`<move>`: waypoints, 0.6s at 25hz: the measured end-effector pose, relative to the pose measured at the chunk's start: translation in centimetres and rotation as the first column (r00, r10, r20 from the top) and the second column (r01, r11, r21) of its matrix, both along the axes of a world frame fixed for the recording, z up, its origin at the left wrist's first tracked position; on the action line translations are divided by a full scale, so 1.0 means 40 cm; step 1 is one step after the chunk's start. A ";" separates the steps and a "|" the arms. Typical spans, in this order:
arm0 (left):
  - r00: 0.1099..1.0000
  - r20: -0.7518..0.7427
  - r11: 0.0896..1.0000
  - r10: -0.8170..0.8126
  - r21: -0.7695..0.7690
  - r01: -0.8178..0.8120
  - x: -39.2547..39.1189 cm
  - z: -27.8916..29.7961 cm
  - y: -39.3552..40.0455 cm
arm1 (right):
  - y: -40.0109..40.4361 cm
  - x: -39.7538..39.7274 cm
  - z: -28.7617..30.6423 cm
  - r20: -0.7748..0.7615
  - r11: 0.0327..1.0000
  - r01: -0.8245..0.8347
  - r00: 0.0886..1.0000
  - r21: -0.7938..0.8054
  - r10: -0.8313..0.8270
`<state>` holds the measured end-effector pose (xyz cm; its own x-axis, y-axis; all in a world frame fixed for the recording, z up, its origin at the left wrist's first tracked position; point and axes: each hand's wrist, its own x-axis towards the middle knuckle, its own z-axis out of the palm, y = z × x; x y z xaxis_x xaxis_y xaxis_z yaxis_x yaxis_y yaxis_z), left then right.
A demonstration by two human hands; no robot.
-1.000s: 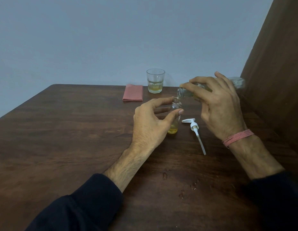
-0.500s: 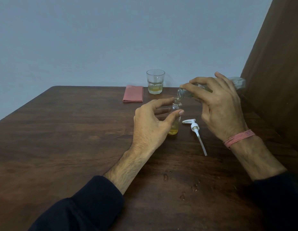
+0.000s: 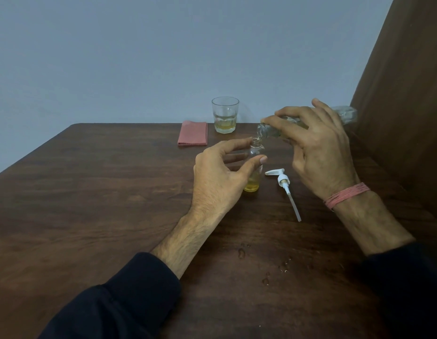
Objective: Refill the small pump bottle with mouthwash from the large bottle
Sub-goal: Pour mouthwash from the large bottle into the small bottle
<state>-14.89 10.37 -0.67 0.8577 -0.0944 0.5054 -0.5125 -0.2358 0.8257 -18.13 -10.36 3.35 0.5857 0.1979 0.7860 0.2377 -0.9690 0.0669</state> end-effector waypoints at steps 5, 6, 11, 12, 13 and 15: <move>1.000 -0.011 1.000 -0.004 -0.002 0.004 -0.002 0.000 -0.001 | -0.001 0.002 -0.003 0.009 1.000 0.008 1.000 -0.007 -0.008; 1.000 -0.012 1.000 -0.005 -0.003 0.004 -0.002 0.001 -0.001 | -0.001 0.002 -0.003 0.011 1.000 0.006 1.000 -0.008 -0.006; 1.000 -0.013 1.000 -0.024 -0.011 0.024 -0.005 -0.001 0.001 | -0.002 0.001 -0.003 0.012 1.000 0.001 1.000 0.003 -0.001; 1.000 -0.009 1.000 -0.022 -0.010 0.022 -0.004 -0.002 0.001 | -0.001 0.001 -0.002 0.013 1.000 0.002 1.000 0.002 -0.002; 1.000 -0.009 1.000 -0.020 -0.009 0.020 -0.003 -0.001 0.001 | -0.001 0.003 -0.002 0.012 1.000 0.003 1.000 -0.002 -0.003; 1.000 -0.013 1.000 -0.019 -0.008 0.019 -0.002 -0.001 0.002 | -0.002 0.003 -0.004 0.013 1.000 0.006 1.000 -0.006 -0.006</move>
